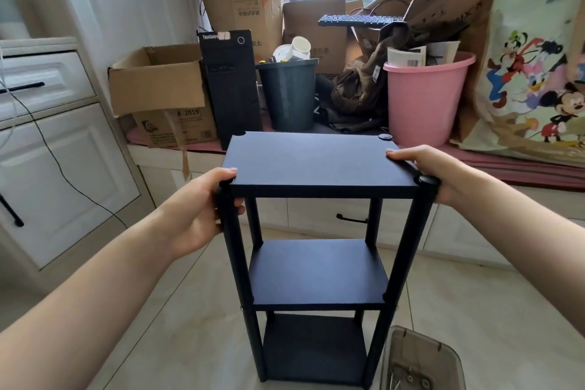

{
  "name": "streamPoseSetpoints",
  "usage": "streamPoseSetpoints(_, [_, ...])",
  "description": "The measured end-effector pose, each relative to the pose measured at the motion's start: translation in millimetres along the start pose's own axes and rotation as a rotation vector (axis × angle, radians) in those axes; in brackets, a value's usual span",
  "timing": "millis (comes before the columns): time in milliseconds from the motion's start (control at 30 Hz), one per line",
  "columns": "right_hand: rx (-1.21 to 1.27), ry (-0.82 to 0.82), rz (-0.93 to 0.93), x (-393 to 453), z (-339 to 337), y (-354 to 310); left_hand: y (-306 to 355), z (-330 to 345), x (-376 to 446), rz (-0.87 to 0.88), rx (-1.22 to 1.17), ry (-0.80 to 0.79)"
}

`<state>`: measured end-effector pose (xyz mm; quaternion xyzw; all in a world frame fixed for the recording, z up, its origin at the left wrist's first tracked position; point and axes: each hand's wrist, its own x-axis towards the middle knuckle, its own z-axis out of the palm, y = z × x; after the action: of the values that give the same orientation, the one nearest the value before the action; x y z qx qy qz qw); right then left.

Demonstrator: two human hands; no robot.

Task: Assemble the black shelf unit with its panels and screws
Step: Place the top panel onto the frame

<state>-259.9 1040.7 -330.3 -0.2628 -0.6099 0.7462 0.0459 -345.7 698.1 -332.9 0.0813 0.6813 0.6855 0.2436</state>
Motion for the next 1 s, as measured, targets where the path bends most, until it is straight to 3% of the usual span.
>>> streamPoseSetpoints(567, [-0.065, -0.036, -0.033, 4, -7, 3, 4, -14, 9, -0.029, 0.052, 0.014])
streamPoseSetpoints(833, [-0.056, -0.081, 0.000, -4, -10, 5, 27, -42, 20, -0.210, 0.120, -0.241])
streamPoseSetpoints(1000, [-0.035, -0.068, -0.002, -2, -8, 7, 40, -24, 56, -0.065, 0.151, -0.020])
